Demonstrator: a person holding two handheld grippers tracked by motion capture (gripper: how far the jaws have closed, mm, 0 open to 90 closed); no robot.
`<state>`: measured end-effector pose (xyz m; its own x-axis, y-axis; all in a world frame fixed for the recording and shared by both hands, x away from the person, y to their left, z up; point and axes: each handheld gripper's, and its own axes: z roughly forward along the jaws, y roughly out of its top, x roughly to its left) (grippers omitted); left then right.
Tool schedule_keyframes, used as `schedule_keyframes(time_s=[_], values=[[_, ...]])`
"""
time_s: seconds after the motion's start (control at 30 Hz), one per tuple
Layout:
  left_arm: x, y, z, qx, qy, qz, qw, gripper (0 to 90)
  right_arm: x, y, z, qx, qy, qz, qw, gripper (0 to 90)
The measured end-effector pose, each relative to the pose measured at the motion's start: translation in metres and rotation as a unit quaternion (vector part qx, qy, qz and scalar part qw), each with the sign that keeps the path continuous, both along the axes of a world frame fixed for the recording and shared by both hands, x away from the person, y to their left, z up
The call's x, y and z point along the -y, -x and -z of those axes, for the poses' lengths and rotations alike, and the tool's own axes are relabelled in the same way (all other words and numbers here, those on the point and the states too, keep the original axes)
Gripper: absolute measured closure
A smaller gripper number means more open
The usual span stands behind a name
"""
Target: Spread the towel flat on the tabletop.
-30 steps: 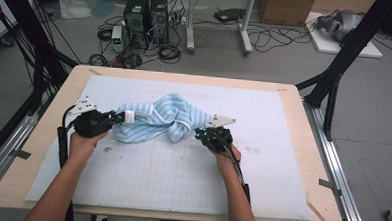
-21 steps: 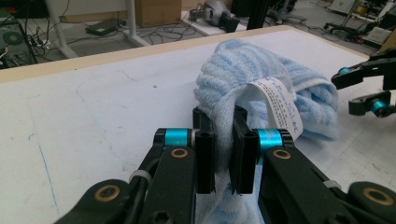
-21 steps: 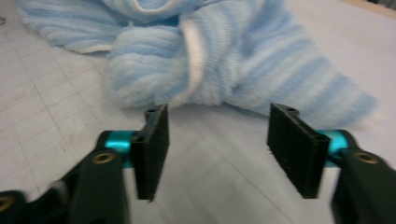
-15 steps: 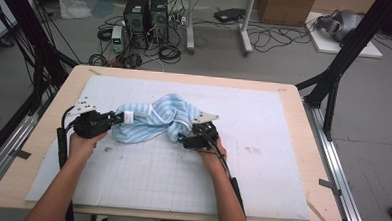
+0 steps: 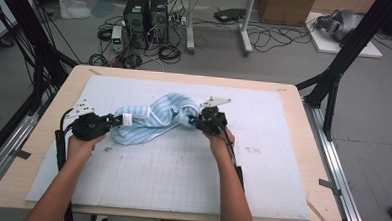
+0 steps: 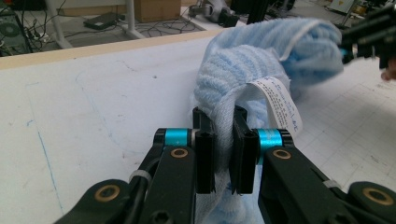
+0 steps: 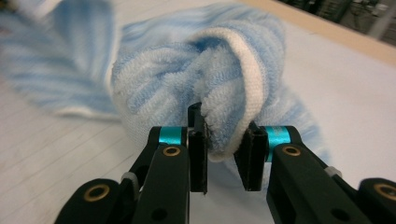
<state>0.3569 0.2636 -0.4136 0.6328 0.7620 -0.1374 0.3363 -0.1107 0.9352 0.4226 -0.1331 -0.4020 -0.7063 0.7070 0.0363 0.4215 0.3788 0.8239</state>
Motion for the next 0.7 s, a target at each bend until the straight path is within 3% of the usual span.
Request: schedule_keyframes(time_s=[0.13, 0.23, 0.3, 0.37, 0.43, 0.53, 0.63, 0.7], values=[[-0.002, 0.0, 0.001, -0.001, -0.004, -0.013, 0.9999, 82.1, 0.003, -0.025, -0.012, -0.014, 0.0, 0.028, 0.9995, 75.5], [-0.005, -0.001, 0.003, -0.01, -0.007, -0.021, 0.9997, 82.1, -0.003, -0.044, -0.015, -0.023, 0.015, 0.047, 0.9985, 74.9], [-0.006, -0.001, 0.005, -0.016, -0.01, -0.03, 0.9994, 82.1, -0.01, -0.056, -0.013, -0.032, 0.032, 0.061, 0.9971, 74.9], [-0.007, -0.001, 0.007, -0.019, -0.008, -0.033, 0.9993, 82.1, -0.015, -0.068, -0.008, -0.046, 0.026, 0.085, 0.995, 74.9], [-0.008, -0.001, 0.009, -0.021, -0.006, -0.03, 0.9993, 82.1, -0.021, -0.077, -0.002, -0.042, 0.022, 0.107, 0.9931, 73.6], [-0.008, -0.001, 0.01, -0.02, 0.005, -0.025, 0.9995, 82.1, -0.032, -0.083, 0.004, -0.025, 0.051, 0.126, 0.9904, 68.1], [-0.009, -0.001, 0.009, -0.018, 0.011, -0.018, 0.9996, 79.8, -0.034, -0.079, 0.003, -0.015, 0.019, 0.141, 0.9897, 52.8], [-0.01, -0.002, 0.009, -0.023, 0.017, -0.029, 0.9992, 71.5, -0.031, -0.073, -0.004, -0.013, 0.005, 0.138, 0.9903, 45.5]])
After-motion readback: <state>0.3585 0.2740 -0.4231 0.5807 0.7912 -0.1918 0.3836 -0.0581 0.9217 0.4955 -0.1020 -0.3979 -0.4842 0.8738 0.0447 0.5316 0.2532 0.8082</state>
